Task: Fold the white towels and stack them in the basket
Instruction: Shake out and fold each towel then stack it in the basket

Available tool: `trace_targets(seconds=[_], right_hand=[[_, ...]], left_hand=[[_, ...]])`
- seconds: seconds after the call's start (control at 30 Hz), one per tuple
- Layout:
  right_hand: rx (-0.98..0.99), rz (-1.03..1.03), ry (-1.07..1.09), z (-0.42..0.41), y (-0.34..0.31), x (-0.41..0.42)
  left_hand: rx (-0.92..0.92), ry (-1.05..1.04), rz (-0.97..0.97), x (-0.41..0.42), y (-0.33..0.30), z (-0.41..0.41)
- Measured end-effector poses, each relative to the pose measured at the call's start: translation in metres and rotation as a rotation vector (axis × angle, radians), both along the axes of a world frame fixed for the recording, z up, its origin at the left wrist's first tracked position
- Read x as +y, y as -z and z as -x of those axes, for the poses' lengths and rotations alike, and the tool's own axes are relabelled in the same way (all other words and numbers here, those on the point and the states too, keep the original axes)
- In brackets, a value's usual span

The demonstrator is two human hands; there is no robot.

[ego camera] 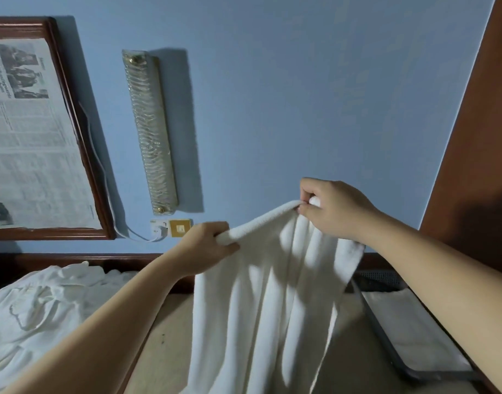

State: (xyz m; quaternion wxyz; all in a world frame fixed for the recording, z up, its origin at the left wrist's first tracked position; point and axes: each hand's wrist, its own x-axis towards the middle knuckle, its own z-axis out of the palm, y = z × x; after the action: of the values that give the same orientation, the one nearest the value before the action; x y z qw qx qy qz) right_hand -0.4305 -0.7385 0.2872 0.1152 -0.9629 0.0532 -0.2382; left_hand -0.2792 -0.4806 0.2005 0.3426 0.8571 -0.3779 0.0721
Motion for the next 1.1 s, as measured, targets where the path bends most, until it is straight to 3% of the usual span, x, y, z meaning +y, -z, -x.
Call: trace_targets(seconds=[0.1,0.2,0.3,0.37,0.43,0.53,0.6,0.73,0.93,1.1], right_hand=[[0.004,0.034,0.033,0.007,0.002,-0.007],[-0.005,0.054,0.082,0.014,0.008,-0.019],[-0.029,0.033,0.155,0.021,0.015,-0.037],[-0.014,0.010,0.192,0.026,0.020,-0.048],[0.018,0.010,0.211,0.029,0.026,-0.053],[0.045,0.040,0.209,0.030,0.034,-0.055],[0.058,0.079,0.193,0.030,0.039,-0.054],[0.060,0.088,0.197,0.031,0.044,-0.057],[0.058,0.091,0.203,0.032,0.049,-0.062],[0.068,0.099,0.207,0.031,0.053,-0.068]], left_hand=[[0.303,0.028,-0.021,0.023,0.028,-0.008],[0.473,0.086,-0.024,0.040,0.048,-0.006],[0.803,0.258,0.191,0.048,0.054,-0.005],[0.881,0.279,0.277,0.053,0.050,-0.010],[0.726,0.208,0.144,0.053,0.042,-0.013],[0.271,0.111,-0.361,0.046,0.035,-0.014],[0.104,0.075,-0.495,0.040,0.034,-0.013],[0.015,-0.001,-0.386,0.040,0.034,-0.020],[0.121,0.065,-0.292,0.046,0.048,-0.023],[0.117,-0.029,-0.064,0.047,0.043,-0.020]])
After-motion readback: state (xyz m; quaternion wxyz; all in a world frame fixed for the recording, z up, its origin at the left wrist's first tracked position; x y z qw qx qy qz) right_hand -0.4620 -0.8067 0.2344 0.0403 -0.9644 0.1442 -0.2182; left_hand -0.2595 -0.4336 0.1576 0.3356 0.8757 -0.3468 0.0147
